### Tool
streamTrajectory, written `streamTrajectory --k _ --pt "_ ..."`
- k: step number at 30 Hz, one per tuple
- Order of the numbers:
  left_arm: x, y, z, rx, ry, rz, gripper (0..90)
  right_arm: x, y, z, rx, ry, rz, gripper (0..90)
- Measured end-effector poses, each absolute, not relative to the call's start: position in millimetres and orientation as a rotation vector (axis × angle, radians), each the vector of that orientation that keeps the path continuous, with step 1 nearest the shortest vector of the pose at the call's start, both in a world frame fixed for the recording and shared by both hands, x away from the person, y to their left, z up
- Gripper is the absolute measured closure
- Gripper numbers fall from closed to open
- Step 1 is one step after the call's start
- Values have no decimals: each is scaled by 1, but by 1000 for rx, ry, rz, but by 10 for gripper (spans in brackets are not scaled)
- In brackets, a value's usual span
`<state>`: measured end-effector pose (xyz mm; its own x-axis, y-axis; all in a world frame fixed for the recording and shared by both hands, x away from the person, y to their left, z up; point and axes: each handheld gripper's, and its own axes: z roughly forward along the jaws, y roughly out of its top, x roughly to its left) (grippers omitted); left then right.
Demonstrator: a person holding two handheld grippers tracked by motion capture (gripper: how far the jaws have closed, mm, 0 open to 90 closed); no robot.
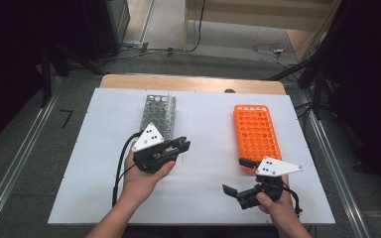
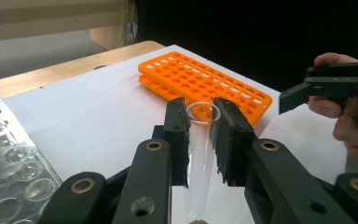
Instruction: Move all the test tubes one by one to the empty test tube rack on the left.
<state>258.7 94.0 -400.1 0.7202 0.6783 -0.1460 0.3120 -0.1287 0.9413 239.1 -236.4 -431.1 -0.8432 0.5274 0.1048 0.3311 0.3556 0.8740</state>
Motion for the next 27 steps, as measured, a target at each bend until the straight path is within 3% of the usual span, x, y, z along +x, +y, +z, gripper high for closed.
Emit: streamTrajectory --k 27 --pt "307 114 -381 1683 868 517 753 235 -303 -447 943 2354 1370 0"
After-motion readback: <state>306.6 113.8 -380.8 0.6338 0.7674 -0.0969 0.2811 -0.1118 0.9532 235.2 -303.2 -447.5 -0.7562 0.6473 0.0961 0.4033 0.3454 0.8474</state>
